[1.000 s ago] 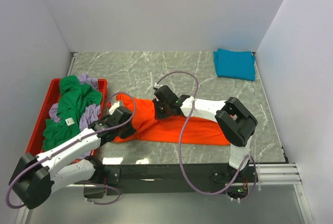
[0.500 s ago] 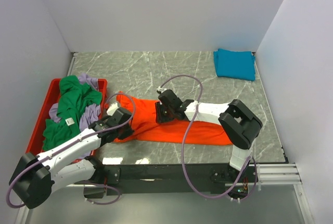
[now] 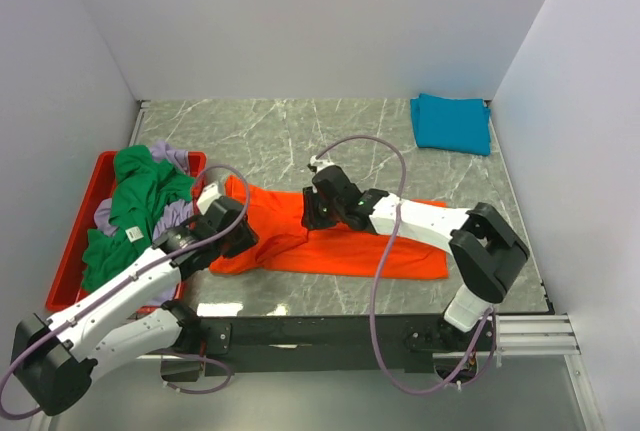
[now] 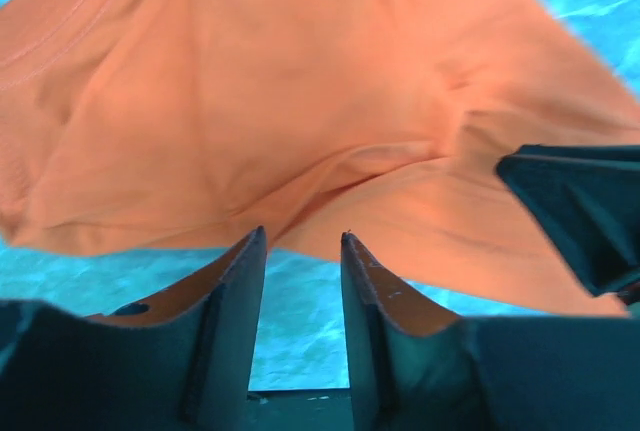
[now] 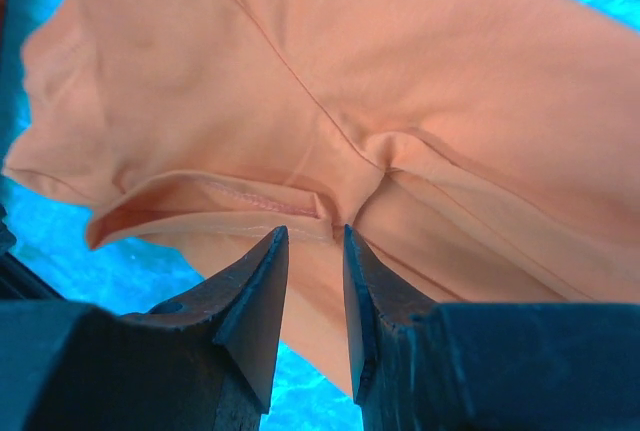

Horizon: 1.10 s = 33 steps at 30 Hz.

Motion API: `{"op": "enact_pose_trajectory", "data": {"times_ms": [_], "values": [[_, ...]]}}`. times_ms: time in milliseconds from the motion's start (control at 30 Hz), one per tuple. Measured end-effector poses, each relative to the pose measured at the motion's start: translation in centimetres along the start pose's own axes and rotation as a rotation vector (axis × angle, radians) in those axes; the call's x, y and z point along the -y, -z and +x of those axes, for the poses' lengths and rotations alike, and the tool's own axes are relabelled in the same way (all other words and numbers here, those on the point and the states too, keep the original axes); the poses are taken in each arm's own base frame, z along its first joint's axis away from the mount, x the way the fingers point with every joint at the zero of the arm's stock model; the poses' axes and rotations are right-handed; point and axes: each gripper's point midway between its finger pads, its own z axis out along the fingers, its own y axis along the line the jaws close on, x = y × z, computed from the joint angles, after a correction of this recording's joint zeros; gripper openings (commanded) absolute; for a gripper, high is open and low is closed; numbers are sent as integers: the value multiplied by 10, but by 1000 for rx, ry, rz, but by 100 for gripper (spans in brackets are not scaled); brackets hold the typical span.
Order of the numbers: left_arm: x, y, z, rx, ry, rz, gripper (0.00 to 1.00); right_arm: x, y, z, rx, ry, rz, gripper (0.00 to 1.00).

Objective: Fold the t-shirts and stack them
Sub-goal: Fold the tshirt

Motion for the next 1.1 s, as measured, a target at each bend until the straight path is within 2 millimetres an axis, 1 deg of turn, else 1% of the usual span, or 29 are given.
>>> {"op": "enact_pose_trajectory", "data": {"times_ms": [100,167,267,367,500,567,633,700,833,933,1100], "values": [[15,1,-9,12,-10,26,38,1,9,-8,28,1,13,36],[20,-4,-10,6,-25,18,37,3,14,-10,35,1,26,36],[25,-22,-7,-12,-56,-14,36,8,21,-14,48,-4,46,36],[24,-40,-2,-30,-81,-49,33,14,26,-17,62,-13,57,36],[19,-65,2,-59,-106,-95,28,24,32,-12,58,-21,79,36],[17,-72,3,-72,-107,-104,26,29,34,-8,53,-24,91,36],[20,-73,5,-81,-107,-89,26,34,36,-4,49,-28,101,36],[27,-73,5,-85,-107,-54,25,39,38,-2,47,-33,108,36],[37,-71,11,-111,-109,5,24,44,40,-1,49,-40,119,36],[35,-68,22,-140,-115,35,23,46,40,-1,49,-44,122,36],[25,-60,39,-189,-120,61,22,50,39,-1,50,-50,128,36]]}}
